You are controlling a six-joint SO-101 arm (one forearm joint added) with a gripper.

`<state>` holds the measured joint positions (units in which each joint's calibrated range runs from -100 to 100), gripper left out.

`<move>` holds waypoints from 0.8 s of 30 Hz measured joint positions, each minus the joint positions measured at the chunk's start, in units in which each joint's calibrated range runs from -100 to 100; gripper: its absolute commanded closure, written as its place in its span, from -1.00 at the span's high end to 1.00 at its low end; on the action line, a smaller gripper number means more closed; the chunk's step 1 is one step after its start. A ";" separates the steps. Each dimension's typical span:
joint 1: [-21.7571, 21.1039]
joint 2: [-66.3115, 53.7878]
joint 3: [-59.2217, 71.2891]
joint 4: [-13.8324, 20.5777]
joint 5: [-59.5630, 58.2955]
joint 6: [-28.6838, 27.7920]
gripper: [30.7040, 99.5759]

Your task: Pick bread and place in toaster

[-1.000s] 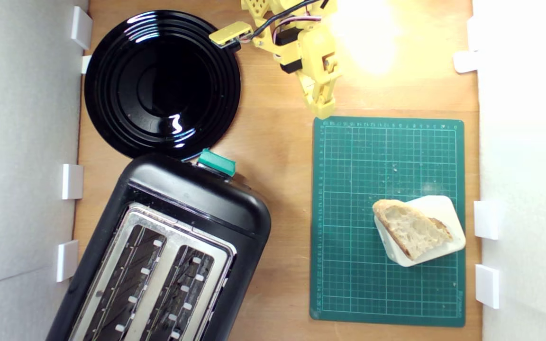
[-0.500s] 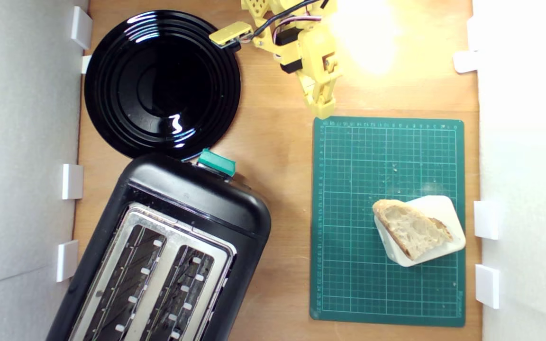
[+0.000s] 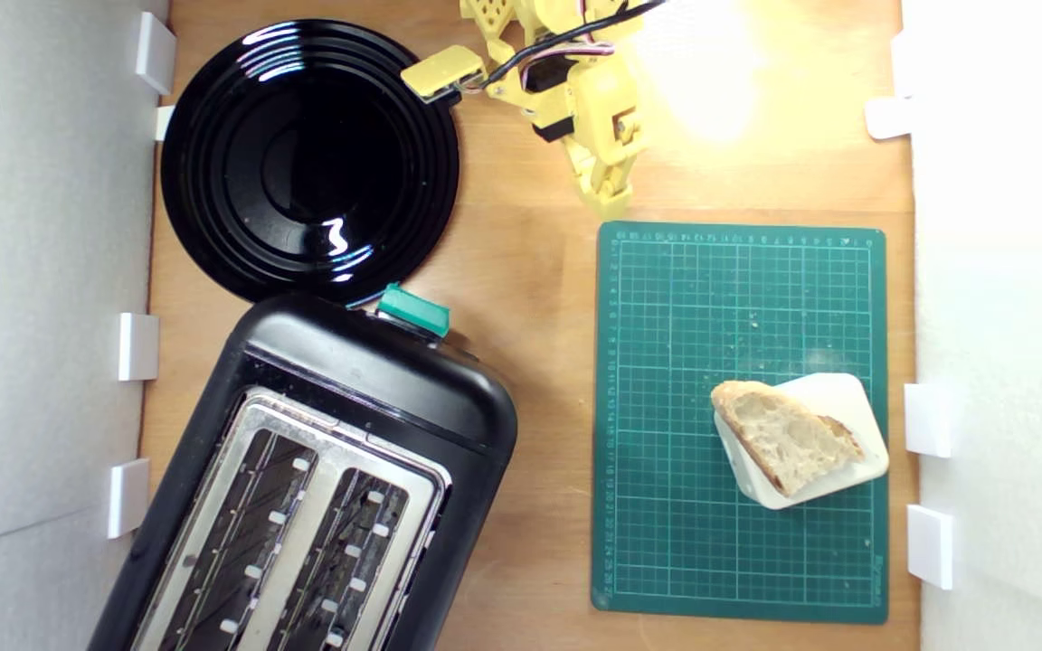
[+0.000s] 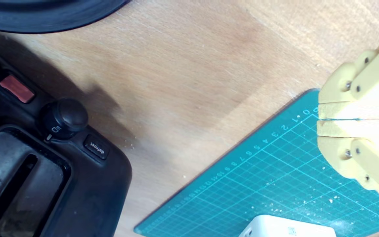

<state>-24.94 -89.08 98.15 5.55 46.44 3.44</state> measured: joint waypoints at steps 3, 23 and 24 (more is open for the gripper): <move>0.00 3.53 0.00 0.00 -5.42 0.00 -0.86; 0.00 43.09 0.00 0.00 -51.95 -0.16 -0.86; 0.00 45.28 0.00 0.00 -54.32 -0.16 -0.86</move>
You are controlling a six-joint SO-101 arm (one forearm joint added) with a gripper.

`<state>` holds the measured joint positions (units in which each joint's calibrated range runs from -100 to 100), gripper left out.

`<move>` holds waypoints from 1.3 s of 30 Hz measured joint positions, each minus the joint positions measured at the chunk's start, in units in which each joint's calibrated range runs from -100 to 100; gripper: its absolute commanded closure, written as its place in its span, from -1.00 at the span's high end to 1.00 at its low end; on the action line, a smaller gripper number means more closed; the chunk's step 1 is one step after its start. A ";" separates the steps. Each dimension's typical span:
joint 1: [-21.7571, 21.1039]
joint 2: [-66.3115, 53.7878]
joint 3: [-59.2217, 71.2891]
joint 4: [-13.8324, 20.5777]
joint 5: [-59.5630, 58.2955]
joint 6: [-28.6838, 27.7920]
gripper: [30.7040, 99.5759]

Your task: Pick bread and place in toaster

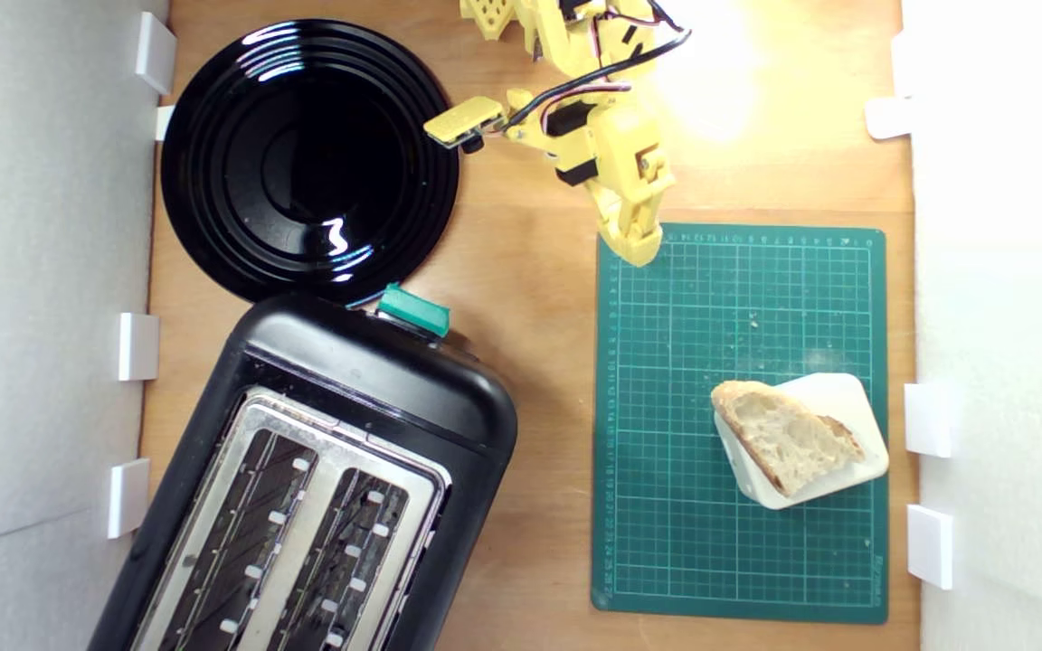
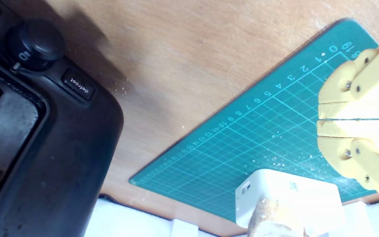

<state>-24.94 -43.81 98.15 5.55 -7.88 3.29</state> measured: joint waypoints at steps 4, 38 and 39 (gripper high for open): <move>0.00 6.22 0.00 0.00 -8.31 0.00 -0.86; 0.00 23.35 -5.55 0.00 -29.58 -4.19 0.04; 0.00 24.36 -6.29 0.00 -29.66 -4.19 0.04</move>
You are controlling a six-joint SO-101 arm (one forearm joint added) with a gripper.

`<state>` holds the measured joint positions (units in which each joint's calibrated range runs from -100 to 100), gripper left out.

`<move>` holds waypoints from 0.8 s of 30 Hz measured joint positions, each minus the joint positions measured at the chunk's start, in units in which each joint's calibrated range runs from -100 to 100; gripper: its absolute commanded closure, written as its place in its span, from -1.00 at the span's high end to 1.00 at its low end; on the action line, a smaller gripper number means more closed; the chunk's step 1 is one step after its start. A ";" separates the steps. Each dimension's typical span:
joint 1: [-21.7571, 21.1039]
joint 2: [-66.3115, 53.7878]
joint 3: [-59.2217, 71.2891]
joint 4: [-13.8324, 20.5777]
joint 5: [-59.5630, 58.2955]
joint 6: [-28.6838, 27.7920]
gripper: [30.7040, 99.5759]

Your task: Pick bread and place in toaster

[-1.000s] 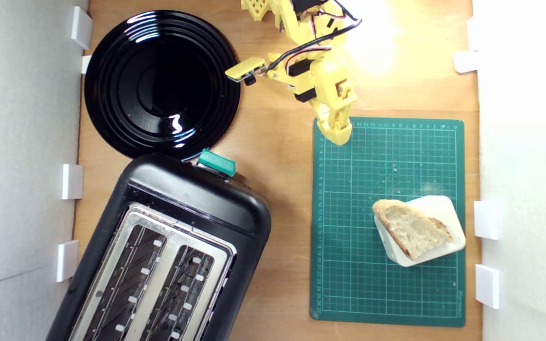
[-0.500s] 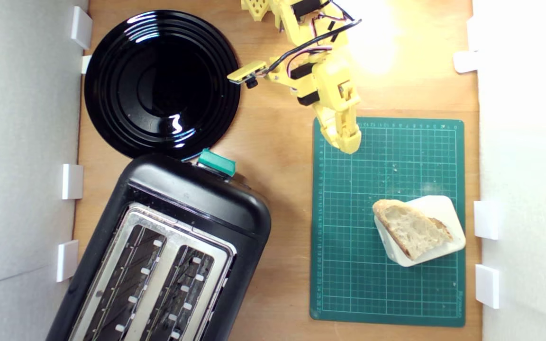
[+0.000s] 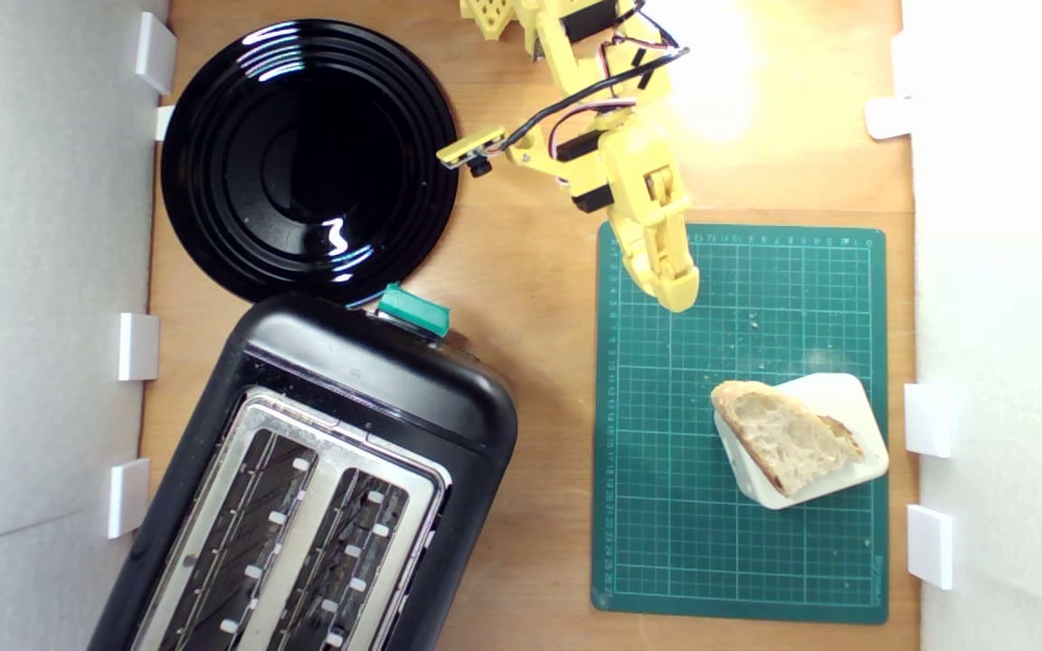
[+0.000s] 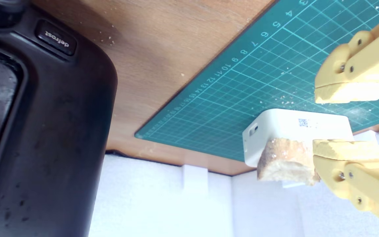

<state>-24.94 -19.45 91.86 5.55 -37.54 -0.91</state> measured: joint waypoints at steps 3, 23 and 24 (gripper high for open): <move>0.00 3.86 -3.05 0.00 0.00 0.00 0.05; 0.00 12.35 -10.91 5.42 -0.51 0.10 0.63; 0.00 12.35 -11.37 5.51 -0.51 0.10 0.63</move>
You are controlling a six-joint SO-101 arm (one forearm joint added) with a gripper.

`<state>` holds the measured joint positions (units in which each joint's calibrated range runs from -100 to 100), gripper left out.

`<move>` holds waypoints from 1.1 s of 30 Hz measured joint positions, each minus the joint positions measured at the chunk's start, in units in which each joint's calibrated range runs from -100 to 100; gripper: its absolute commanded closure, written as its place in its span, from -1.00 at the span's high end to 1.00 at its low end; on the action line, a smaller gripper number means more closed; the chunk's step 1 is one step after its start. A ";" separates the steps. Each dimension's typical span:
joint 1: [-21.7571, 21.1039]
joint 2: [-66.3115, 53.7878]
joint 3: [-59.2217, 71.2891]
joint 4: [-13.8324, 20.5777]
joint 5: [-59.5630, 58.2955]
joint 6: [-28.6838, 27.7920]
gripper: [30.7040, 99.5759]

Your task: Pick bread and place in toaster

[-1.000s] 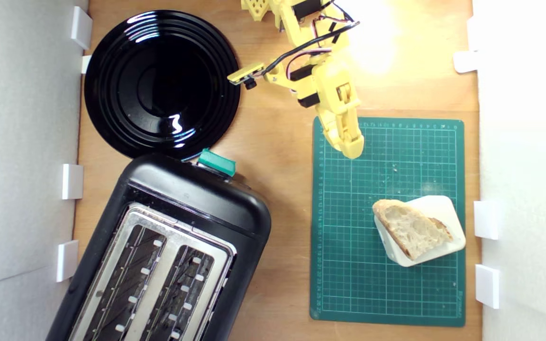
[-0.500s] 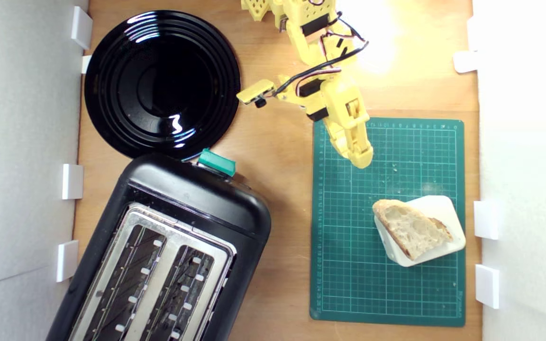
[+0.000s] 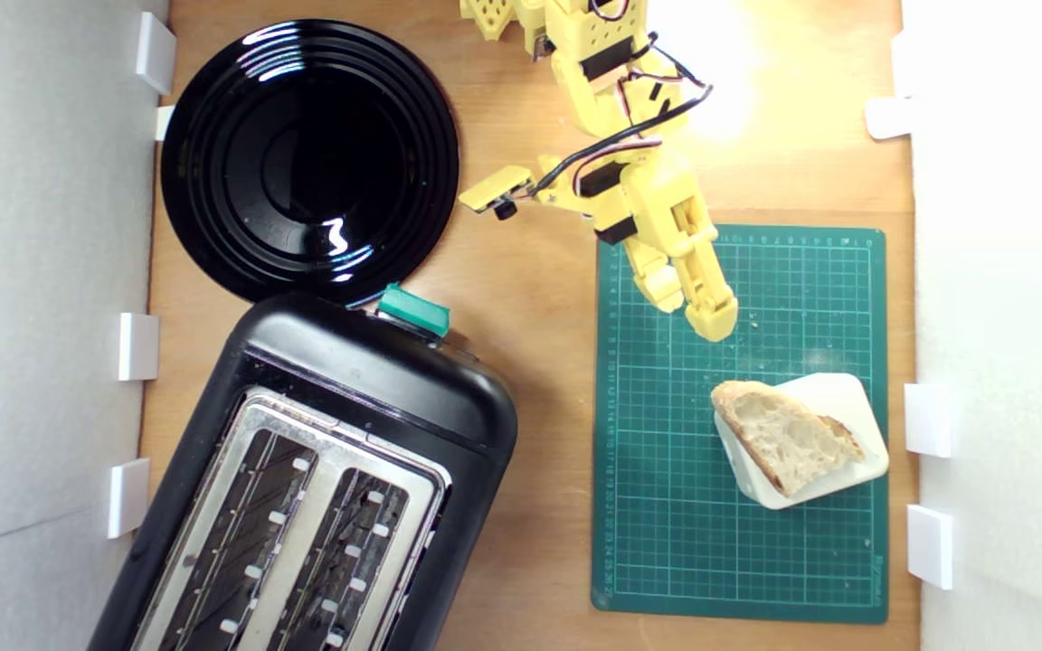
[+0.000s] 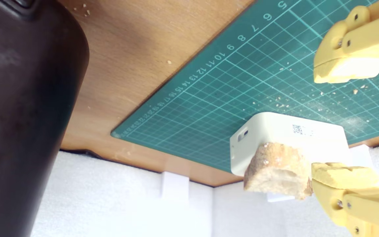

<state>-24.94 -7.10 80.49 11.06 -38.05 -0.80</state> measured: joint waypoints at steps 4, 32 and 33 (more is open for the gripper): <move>0.00 2.44 -2.68 -0.36 0.00 0.00 0.63; 0.00 19.99 -24.78 0.09 -0.17 -1.66 0.65; 0.00 19.99 -24.97 0.00 -0.17 -1.66 0.65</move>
<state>-24.94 12.89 55.52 11.06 -38.22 -2.46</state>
